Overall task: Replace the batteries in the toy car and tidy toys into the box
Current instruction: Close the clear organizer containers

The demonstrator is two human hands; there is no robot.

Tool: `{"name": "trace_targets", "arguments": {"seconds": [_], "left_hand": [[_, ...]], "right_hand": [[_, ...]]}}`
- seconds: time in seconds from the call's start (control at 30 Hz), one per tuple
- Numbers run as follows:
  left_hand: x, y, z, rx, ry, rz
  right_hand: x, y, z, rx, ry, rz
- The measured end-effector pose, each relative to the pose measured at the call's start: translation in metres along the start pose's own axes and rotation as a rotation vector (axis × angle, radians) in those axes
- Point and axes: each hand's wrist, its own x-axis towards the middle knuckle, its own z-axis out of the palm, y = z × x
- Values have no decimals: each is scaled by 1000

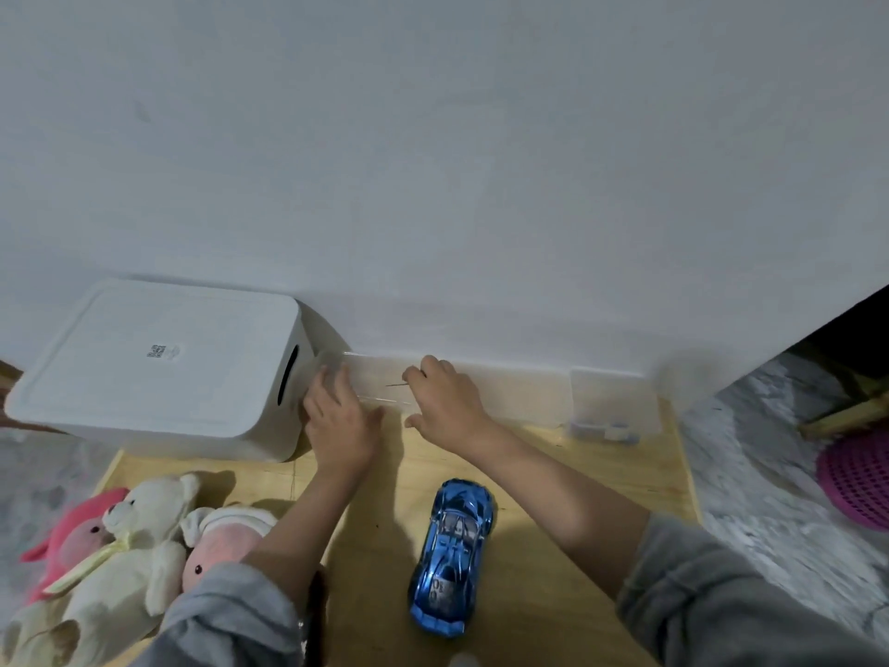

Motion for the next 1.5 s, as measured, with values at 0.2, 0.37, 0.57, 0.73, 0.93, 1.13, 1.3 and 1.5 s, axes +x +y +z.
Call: {"name": "trace_targets", "arguments": {"seconds": [0.2,0.37,0.57,0.73,0.93,1.13,1.3,1.5], "left_hand": [[18,-5,-6,10,-29,87],[27,-5,-7,80,116,234],[26,-14,0,196,160,358],[29,-12,-5,259,88,346],[32,-13,-10,241,57,340],[36,-14,-12,253,64,368],[37,-15,-9,317,137,381],[37,-15,-6,280,172,385]], "right_hand": [[14,4,2,-127,62,-134],[16,11,-13,-129,152,-209],[28,24,-23,-62,320,-122],[31,21,-15,59,381,-123],[13,10,15,153,177,-185],[31,-2,23,179,181,-10],[39,-11,25,151,52,25],[24,-6,19,211,150,-142]]}}
